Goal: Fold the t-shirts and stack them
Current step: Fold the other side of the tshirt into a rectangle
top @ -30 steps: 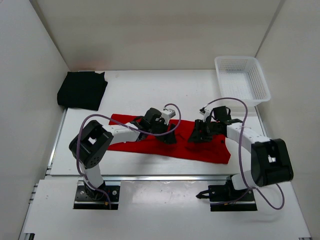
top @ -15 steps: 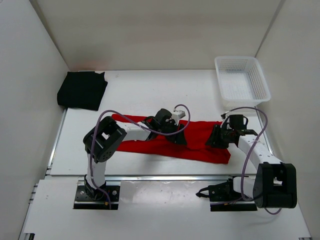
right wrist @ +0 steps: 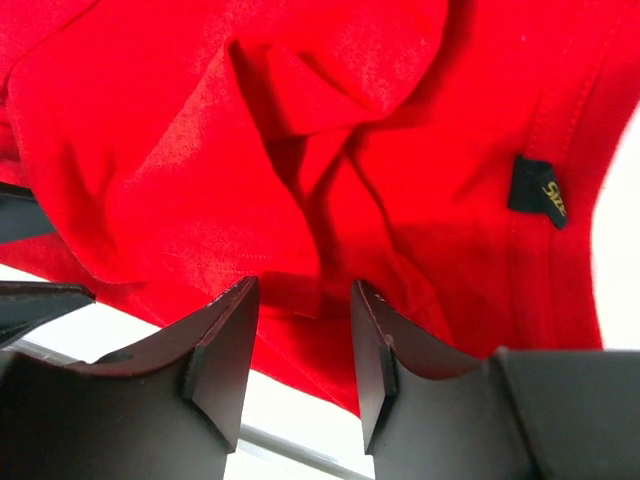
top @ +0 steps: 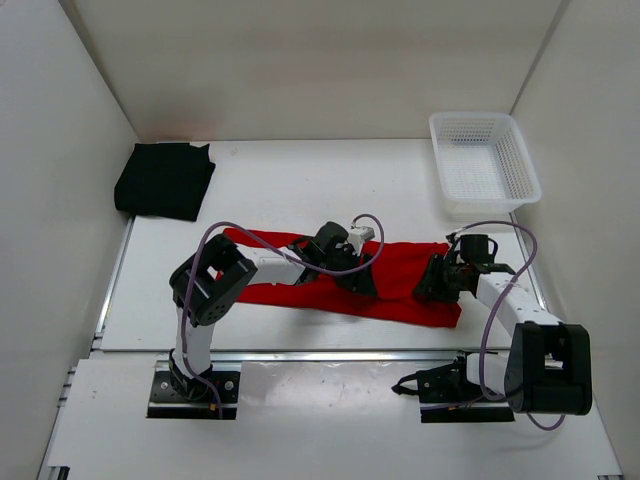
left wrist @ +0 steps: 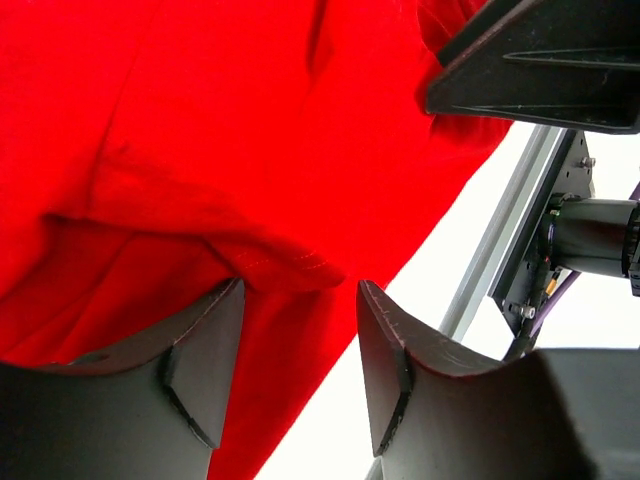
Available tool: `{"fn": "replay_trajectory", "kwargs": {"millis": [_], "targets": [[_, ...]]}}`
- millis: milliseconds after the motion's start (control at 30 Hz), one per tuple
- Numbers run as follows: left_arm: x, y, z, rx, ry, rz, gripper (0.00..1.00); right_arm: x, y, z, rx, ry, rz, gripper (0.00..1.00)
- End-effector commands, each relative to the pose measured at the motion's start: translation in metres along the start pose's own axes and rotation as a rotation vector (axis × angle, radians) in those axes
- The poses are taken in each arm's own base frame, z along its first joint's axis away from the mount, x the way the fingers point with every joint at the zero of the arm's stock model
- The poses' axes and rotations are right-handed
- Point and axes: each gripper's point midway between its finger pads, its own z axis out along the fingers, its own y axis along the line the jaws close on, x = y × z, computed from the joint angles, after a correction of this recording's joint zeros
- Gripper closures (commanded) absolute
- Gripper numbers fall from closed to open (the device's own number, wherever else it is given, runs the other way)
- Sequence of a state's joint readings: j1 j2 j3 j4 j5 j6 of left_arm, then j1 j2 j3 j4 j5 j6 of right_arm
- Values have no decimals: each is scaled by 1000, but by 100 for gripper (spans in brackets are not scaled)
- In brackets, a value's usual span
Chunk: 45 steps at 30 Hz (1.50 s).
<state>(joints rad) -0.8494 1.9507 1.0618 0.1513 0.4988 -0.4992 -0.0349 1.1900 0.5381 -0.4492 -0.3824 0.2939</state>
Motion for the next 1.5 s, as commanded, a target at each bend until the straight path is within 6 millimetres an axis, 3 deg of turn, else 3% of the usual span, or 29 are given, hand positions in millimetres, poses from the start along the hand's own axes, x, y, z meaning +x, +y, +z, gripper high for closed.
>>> {"fn": "replay_trajectory", "kwargs": {"millis": [0,233,300,400,567,667,800,933,1467], "targets": [[-8,-14,-4,33,-24,13,40,-17,8,4,-39,-64,-10,62],[-11,-11,-6,18,-34,17,40,-18,14,10,-62,-38,-9,75],[-12,-11,-7,17,-38,17,40,-21,12,9,-65,-50,4,89],[-11,-10,-6,12,-34,17,39,-21,9,3,-51,-49,12,100],[-15,-10,-7,9,-44,21,40,-27,1,-19,3,-94,52,100],[-16,-9,-7,6,-45,23,41,-18,7,-27,-6,-85,69,100],[-17,-8,-9,6,-46,30,40,10,1,-20,22,-25,132,100],[-17,-6,-9,2,-47,28,41,4,-2,-27,56,-40,164,100],[-24,-4,-12,-7,-59,39,39,44,-7,-30,90,102,328,97]]}}
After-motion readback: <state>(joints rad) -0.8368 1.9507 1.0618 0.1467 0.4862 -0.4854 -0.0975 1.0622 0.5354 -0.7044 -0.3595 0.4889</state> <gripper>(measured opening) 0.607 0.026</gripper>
